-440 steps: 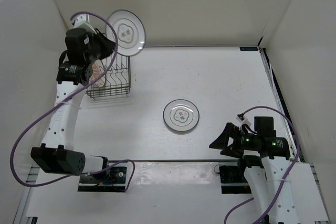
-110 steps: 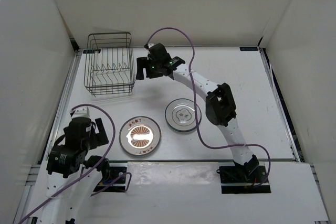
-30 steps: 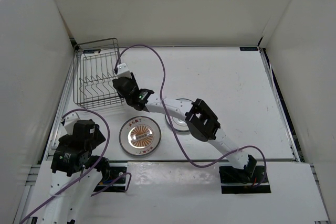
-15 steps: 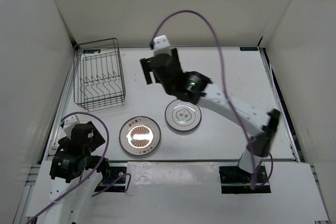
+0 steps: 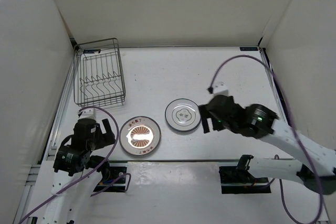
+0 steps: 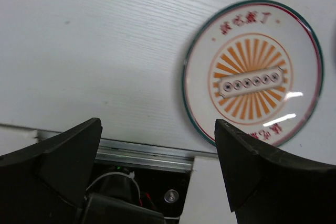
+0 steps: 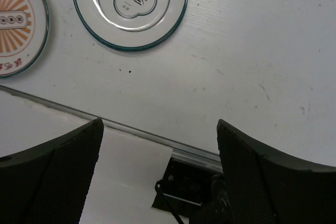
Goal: Unload the plates from the dish rack
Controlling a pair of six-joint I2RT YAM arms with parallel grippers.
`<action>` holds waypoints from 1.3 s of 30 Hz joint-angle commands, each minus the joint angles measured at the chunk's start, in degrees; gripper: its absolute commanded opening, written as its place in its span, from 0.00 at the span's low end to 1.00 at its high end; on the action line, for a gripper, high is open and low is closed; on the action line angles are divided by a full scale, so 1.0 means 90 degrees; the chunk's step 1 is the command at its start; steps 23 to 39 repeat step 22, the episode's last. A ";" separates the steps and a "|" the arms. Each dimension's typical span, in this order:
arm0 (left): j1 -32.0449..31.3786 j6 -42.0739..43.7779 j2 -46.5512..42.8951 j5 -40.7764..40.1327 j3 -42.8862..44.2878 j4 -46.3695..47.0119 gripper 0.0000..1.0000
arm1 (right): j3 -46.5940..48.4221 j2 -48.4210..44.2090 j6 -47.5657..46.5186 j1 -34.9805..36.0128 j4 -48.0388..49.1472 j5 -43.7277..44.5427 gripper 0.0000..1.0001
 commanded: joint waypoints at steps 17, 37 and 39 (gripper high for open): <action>-0.0348 0.1605 0.0062 0.2759 -0.0608 0.1549 1.00 | -0.2429 -0.2107 0.0378 0.0016 -0.0020 0.1427 0.90; -0.0339 0.1654 0.0267 0.2866 -0.0657 0.1589 1.00 | -0.2859 -0.2379 0.0184 0.0006 0.0400 0.1524 0.90; -0.0339 0.1654 0.0267 0.2866 -0.0657 0.1589 1.00 | -0.2859 -0.2379 0.0184 0.0006 0.0400 0.1524 0.90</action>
